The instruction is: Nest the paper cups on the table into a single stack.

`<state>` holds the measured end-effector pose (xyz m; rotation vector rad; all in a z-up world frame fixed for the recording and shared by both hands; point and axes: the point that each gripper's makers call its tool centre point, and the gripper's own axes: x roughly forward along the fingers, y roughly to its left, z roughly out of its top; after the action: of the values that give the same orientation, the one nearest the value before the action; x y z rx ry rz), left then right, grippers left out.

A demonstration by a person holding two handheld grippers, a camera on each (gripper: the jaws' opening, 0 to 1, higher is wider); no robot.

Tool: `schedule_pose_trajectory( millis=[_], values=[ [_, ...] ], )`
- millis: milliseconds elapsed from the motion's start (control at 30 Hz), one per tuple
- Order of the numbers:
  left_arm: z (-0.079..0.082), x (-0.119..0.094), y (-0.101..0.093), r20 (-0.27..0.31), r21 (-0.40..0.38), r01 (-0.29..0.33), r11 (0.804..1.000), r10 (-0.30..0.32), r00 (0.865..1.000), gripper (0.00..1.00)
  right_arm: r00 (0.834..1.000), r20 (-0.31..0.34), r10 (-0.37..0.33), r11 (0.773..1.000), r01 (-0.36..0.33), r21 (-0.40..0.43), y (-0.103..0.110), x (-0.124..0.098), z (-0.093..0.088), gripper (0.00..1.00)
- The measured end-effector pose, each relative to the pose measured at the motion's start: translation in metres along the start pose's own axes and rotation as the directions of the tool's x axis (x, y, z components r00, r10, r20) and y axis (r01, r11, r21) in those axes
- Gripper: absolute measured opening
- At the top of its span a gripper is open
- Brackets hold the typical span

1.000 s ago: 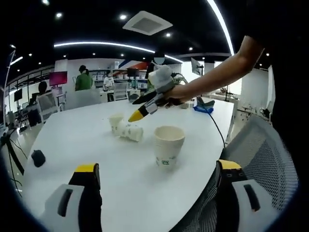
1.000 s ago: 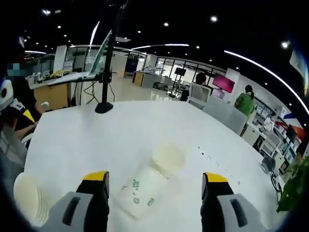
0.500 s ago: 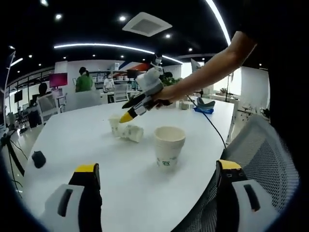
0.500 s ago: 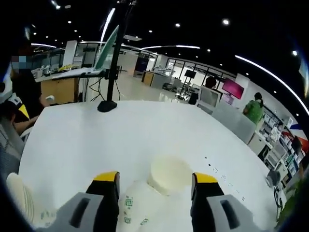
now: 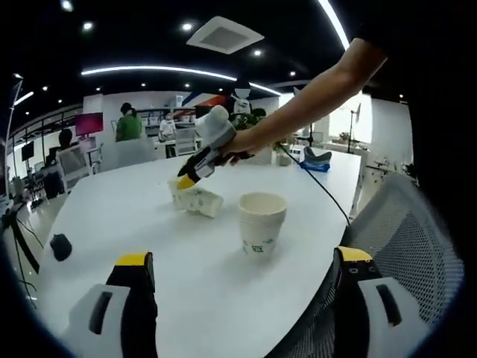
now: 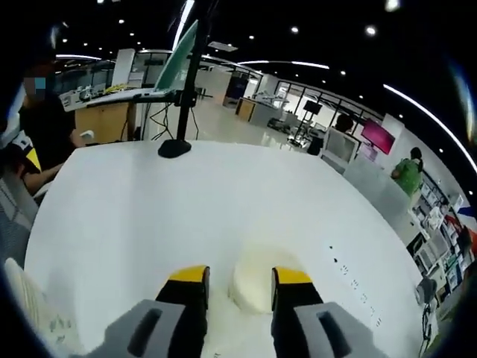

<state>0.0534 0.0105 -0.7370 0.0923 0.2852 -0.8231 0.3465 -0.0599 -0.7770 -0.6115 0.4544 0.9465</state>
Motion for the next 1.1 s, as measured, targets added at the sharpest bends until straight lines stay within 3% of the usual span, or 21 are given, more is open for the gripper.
schedule_pose_trajectory(
  millis=[233,500,767,1100],
  values=[
    [-0.004,0.000,0.000,-0.021,-0.002,0.002,1.000,-0.002,1.000,0.98,0.999,-0.014,0.041,0.998,-0.040,0.049,0.005,0.009,-0.001,0.20],
    [-0.004,-0.001,0.005,-0.012,-0.003,-0.013,1.000,0.013,1.000,0.97,0.997,-0.020,0.076,0.995,-0.074,0.071,0.009,0.014,-0.002,0.01],
    [-0.005,0.000,0.002,-0.021,-0.004,-0.001,1.000,0.001,1.000,0.96,0.998,0.005,0.064,0.996,-0.064,0.056,0.006,0.010,0.003,0.00],
    [-0.005,-0.001,0.001,-0.012,0.008,0.007,1.000,-0.006,1.000,0.96,0.997,0.075,0.005,1.000,-0.005,0.008,-0.006,-0.015,0.027,0.00]
  ],
)
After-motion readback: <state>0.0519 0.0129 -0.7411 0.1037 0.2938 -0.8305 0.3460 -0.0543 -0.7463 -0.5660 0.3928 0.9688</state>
